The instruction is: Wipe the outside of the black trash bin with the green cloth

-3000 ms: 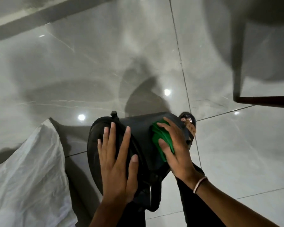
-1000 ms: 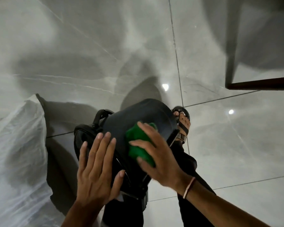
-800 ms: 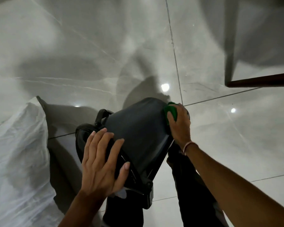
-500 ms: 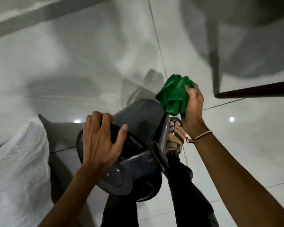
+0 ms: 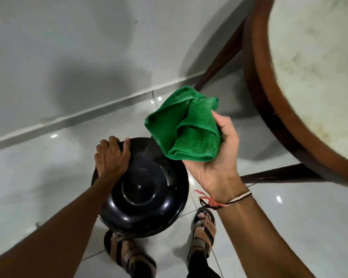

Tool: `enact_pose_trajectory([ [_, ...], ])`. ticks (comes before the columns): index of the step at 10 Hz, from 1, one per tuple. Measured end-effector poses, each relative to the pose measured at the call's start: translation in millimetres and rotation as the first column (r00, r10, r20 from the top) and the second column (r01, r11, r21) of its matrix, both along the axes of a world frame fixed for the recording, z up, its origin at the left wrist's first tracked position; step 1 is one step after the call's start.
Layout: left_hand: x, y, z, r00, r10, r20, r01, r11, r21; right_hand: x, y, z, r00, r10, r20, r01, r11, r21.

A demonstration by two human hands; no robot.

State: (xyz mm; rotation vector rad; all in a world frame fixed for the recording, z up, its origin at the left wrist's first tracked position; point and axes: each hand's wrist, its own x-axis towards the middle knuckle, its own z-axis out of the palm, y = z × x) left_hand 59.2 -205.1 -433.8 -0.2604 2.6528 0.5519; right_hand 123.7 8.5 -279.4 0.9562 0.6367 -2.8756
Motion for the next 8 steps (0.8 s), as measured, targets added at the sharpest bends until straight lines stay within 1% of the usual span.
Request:
enact_pose_trajectory([
  [1, -8, 0, 19, 0.996, -0.088, -0.003, 0.088, 0.996, 0.035, -4, 47, 38, 0.996, -0.016, -0.090, 0.045, 0.943, 0.331],
  [2, -20, 8, 55, 0.982, -0.162, -0.095, 0.172, 0.979, 0.108, -10, 117, 84, 0.994, -0.073, -0.075, 0.105, 0.692, 0.714],
  [3, -33, 25, 104, 0.952, -0.199, -0.231, 0.244, 0.953, 0.182, -14, 184, 101, 0.962, -0.165, 0.219, -0.207, 0.085, 0.975],
  [4, -46, 45, 150, 0.908, -0.249, -0.337, 0.323, 0.929, 0.183, -12, 233, 80, 0.843, -0.205, 0.497, -0.537, -0.275, 0.798],
  [5, -55, 65, 199, 0.846, -0.332, -0.417, 0.410, 0.905, 0.112, -5, 251, 61, 0.719, -0.241, 0.652, -0.631, -0.620, 0.466],
  [6, -51, 76, 252, 0.781, -0.439, -0.445, 0.489, 0.872, -0.003, 1, 240, 64, 0.606, -0.267, 0.749, -0.589, -0.784, 0.197],
  [7, -50, 85, 321, 0.637, -0.544, -0.546, 0.548, 0.818, -0.176, -6, 206, 111, 0.613, -0.183, 0.768, -0.521, -0.825, 0.219],
  [8, -53, 90, 406, 0.534, -0.602, -0.594, 0.540, 0.783, -0.308, -22, 174, 176, 0.788, -0.112, 0.606, -0.370, -0.872, 0.320],
])
